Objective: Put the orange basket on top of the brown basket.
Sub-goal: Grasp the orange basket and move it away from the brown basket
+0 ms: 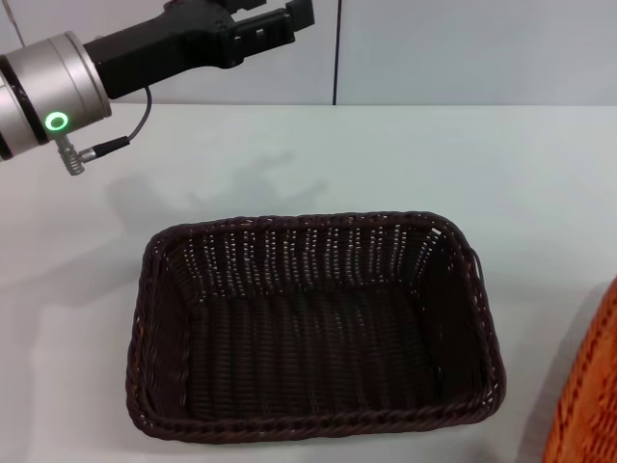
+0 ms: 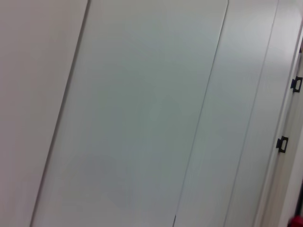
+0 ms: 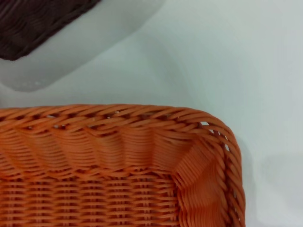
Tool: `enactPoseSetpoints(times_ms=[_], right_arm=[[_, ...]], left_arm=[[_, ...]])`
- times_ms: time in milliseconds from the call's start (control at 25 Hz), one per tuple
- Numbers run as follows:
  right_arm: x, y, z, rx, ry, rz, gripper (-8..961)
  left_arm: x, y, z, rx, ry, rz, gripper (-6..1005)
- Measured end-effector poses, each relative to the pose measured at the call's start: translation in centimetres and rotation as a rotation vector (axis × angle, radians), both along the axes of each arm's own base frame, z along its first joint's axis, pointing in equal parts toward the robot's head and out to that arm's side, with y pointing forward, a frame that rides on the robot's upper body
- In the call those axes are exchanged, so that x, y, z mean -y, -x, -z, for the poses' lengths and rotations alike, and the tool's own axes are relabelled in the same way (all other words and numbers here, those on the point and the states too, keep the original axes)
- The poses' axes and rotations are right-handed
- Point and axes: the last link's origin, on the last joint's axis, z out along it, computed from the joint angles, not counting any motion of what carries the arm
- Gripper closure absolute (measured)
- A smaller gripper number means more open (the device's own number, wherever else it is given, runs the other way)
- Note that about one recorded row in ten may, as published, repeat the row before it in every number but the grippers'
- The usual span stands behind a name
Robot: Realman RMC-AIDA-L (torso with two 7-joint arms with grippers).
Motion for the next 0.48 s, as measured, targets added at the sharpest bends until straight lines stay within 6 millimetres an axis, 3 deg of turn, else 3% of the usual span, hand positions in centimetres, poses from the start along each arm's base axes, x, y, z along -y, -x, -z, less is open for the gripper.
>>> enactPoseSetpoints(times_ms=[160, 480], right_arm=[[0.9, -1.4, -1.3, -0.062, -0.071, 0.053, 786], [2.1, -3.1, -2.1, -0.158, -0.137, 0.099, 790]], left_arm=[[-0.1, 0.1, -0.1, 0.003, -0.012, 0.003, 136], [-0.3, 0.3, -0.5, 0.004, -0.029, 0.001, 137]])
